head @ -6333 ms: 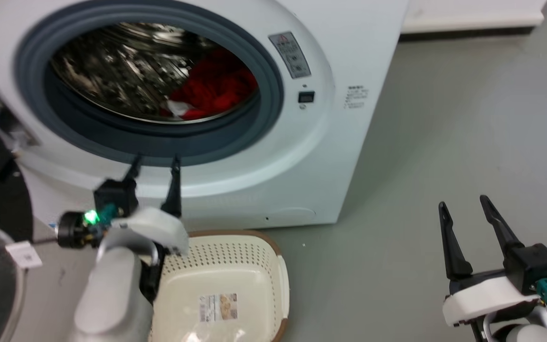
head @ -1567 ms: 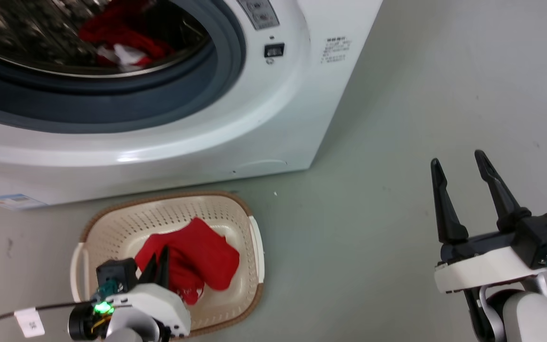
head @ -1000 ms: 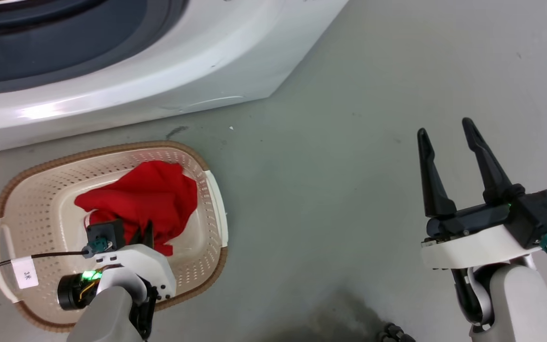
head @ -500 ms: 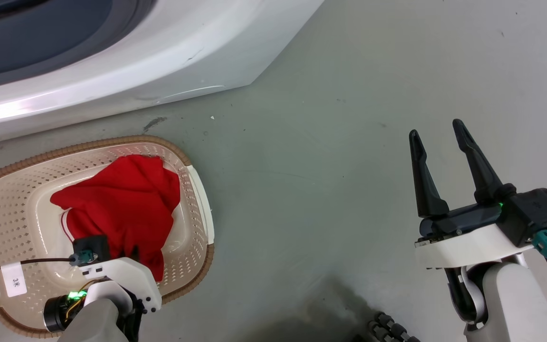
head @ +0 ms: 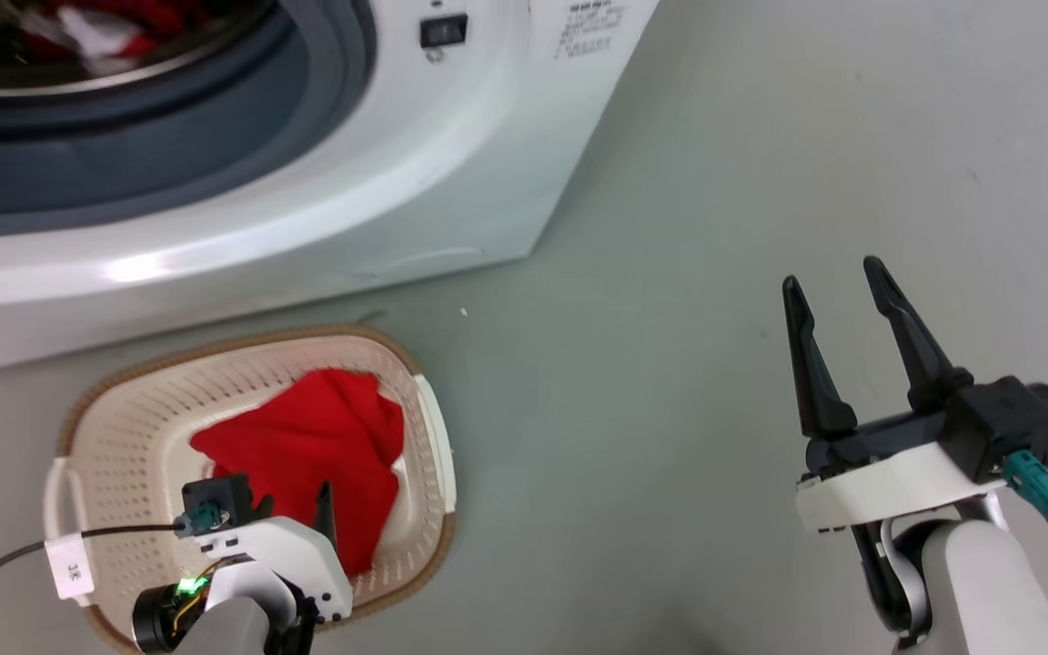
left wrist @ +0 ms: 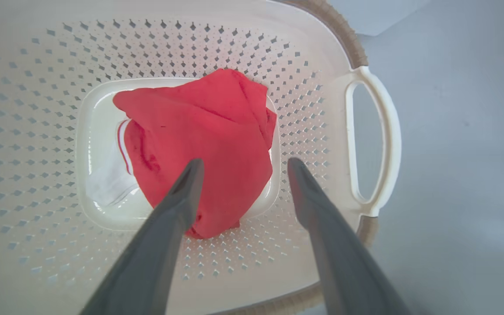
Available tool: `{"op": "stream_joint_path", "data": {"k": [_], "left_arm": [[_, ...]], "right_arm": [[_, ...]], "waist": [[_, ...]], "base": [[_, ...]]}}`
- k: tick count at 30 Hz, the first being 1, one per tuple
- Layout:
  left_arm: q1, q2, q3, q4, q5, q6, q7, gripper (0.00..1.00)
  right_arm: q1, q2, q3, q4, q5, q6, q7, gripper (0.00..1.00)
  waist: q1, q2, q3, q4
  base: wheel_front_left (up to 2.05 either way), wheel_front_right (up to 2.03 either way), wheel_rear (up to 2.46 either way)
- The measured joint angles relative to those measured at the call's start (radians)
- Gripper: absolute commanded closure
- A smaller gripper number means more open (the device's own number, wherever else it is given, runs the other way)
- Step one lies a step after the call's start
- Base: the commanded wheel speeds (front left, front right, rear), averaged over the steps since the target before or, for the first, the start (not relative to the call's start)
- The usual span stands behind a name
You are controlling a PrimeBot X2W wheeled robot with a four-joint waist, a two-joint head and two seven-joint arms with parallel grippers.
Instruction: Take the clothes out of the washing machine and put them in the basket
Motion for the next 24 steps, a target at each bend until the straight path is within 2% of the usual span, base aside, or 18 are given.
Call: {"op": "stream_joint_path", "data": {"k": [4, 12, 19, 24], "left_arm": [[0.051, -0.013, 0.024, -0.088, 0.02, 0.012, 0.0, 0.0], [0.157, -0.028, 0.109, -0.353, 0.097, 0.024, 0.0, 0.0], [0.191, -0.051, 0.151, -0.577, 0.185, 0.01, 0.0, 0.0], [0.155, -0.053, 0.168, -0.634, 0.216, -0.007, 0.0, 0.0]], "right_arm": [[0.033, 0.0, -0.014, -0.012, -0.013, 0.0, 0.024, 0.0], [0.095, 0.0, -0.032, -0.047, -0.036, 0.0, 0.059, 0.0], [0.131, 0.0, -0.048, -0.071, -0.038, 0.0, 0.086, 0.0], [0.147, 0.0, -0.048, -0.09, -0.036, 0.0, 0.098, 0.0]], "waist": [[-0.0001, 0.0, -0.079, 0.029], [-0.0002, 0.0, -0.209, 0.103], [-0.0003, 0.0, -0.288, 0.165], [-0.0003, 0.0, -0.327, 0.182]], "base": [[0.0, 0.0, 0.0], [0.0, 0.0, 0.0], [0.0, 0.0, 0.0], [0.0, 0.0, 0.0]]}}
